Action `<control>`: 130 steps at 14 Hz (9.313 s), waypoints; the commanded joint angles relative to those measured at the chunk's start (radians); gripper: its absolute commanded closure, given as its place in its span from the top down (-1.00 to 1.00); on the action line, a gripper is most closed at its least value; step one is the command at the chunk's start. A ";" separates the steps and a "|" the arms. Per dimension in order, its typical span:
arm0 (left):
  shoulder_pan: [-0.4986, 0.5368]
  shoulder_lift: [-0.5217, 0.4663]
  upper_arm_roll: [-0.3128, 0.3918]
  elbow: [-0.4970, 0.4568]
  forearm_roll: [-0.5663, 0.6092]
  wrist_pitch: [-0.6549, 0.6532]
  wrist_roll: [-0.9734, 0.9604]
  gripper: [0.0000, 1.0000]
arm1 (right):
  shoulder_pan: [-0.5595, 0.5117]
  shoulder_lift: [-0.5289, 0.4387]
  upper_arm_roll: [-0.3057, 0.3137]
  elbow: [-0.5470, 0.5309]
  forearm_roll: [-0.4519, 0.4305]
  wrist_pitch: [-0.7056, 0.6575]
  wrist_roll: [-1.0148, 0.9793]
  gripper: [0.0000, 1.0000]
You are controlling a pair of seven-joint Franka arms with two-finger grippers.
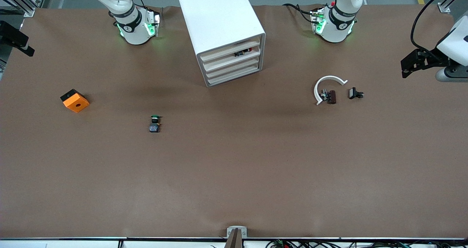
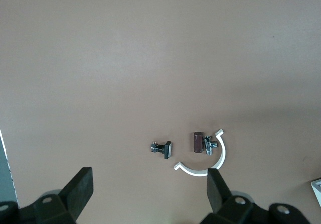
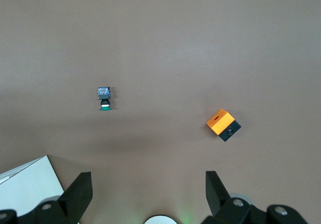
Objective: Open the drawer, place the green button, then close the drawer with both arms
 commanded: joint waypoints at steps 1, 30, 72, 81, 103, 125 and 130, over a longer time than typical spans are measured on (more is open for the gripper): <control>0.008 -0.001 -0.002 0.014 0.009 -0.023 0.009 1.00 | -0.002 -0.023 -0.003 -0.022 0.004 0.009 0.021 1.00; -0.259 0.575 -0.013 0.064 -0.230 0.049 -1.127 1.00 | -0.008 0.190 -0.003 0.035 -0.014 -0.008 -0.010 1.00; -0.630 0.911 -0.016 0.046 -0.991 0.049 -2.229 0.21 | 0.325 0.509 0.006 -0.565 0.037 1.086 0.288 1.00; -0.636 0.965 -0.019 0.047 -1.040 0.049 -2.197 -0.78 | 0.346 0.584 0.008 -0.568 0.044 1.122 0.300 1.00; -0.549 1.031 0.052 0.132 -1.034 0.096 -2.149 -1.00 | 0.352 0.557 0.016 -0.425 0.052 0.906 0.476 -1.00; -0.489 0.981 0.075 0.250 -1.023 0.080 -2.154 1.00 | 0.676 0.419 0.014 -0.097 0.099 0.466 1.521 -1.00; -0.466 0.876 0.070 0.351 -0.739 0.087 -2.146 1.00 | 0.791 0.428 0.013 -0.099 0.080 0.475 1.722 -1.00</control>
